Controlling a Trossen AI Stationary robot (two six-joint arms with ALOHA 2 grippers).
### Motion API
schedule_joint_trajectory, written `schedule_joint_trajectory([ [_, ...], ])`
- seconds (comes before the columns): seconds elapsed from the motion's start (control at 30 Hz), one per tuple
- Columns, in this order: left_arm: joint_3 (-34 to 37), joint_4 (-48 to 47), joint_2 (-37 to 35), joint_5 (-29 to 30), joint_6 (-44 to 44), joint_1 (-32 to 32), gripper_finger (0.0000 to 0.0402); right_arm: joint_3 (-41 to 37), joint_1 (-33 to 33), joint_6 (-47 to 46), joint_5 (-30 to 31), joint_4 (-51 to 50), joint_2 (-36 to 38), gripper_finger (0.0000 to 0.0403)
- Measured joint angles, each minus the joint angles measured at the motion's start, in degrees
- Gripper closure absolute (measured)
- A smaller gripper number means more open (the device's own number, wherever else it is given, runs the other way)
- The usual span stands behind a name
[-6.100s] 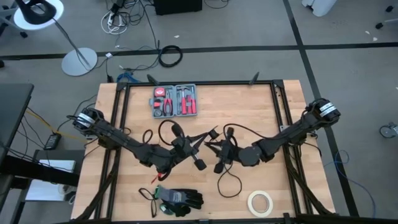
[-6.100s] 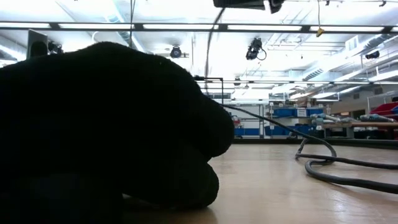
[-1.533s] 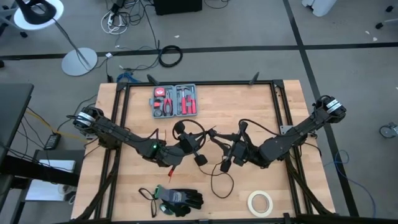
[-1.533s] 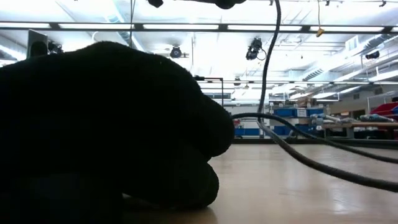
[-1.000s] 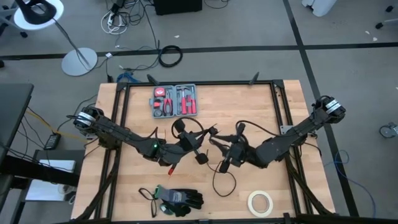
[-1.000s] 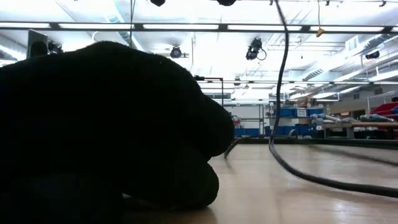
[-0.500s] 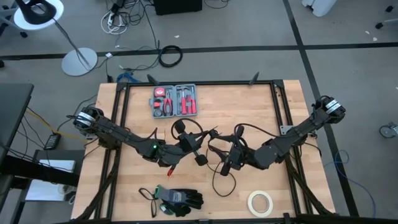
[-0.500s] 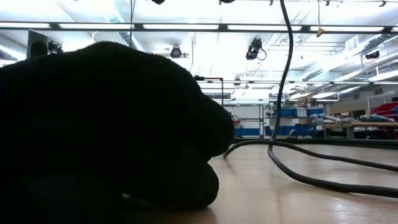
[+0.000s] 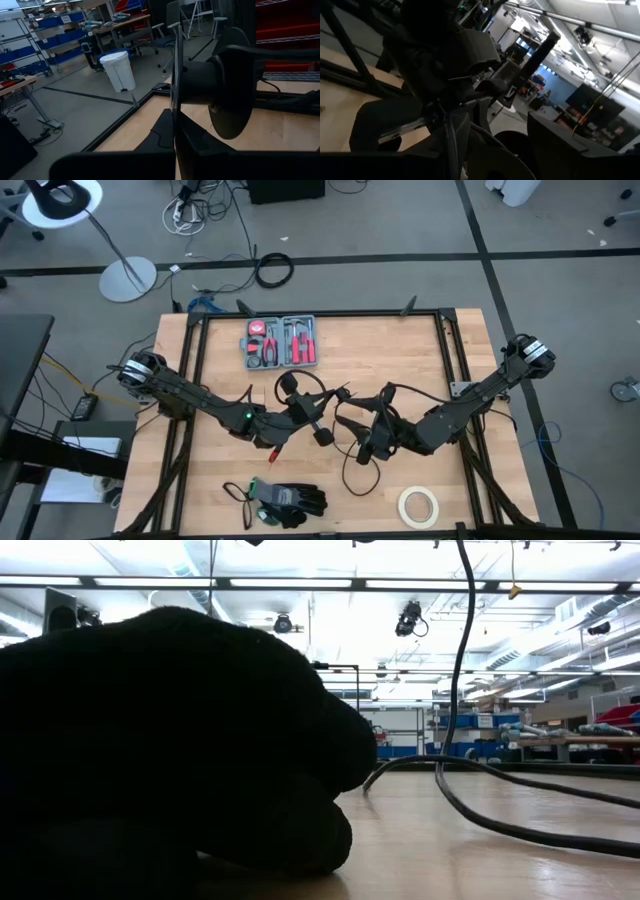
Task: Coil cords
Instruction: Coil the black wire cable into the black spool
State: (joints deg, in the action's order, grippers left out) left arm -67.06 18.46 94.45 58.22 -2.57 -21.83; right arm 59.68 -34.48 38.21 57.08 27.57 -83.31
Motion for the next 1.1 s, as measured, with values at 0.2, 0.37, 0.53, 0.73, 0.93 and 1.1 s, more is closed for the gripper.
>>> schedule_joint_trajectory([
  [0.2,-0.01,-0.15,0.00,-0.44,0.65,0.08,0.0401,0.19,-0.12,3.89,-0.23,2.26,0.00,0.0186],
  [0.37,-0.01,-0.35,0.00,-0.83,1.07,0.05,0.0401,0.22,-1.34,5.16,-2.86,2.78,0.02,0.0186],
  [0.53,-0.01,-0.33,0.00,-0.79,1.09,0.12,0.0401,0.22,-2.31,6.73,-2.93,5.53,0.02,0.0187],
  [0.73,-0.01,-0.22,-0.02,-0.48,1.33,0.25,0.0401,0.24,-2.16,7.21,-4.87,9.78,0.02,0.0188],
  [0.93,-0.01,-0.01,-0.02,-0.68,1.36,0.46,0.0401,0.24,-1.41,2.86,-6.05,6.71,0.00,0.0186],
  [1.1,-0.01,0.03,-0.02,-0.95,1.42,0.48,0.0401,0.28,-0.72,-1.88,-7.39,2.69,-0.02,0.0186],
])
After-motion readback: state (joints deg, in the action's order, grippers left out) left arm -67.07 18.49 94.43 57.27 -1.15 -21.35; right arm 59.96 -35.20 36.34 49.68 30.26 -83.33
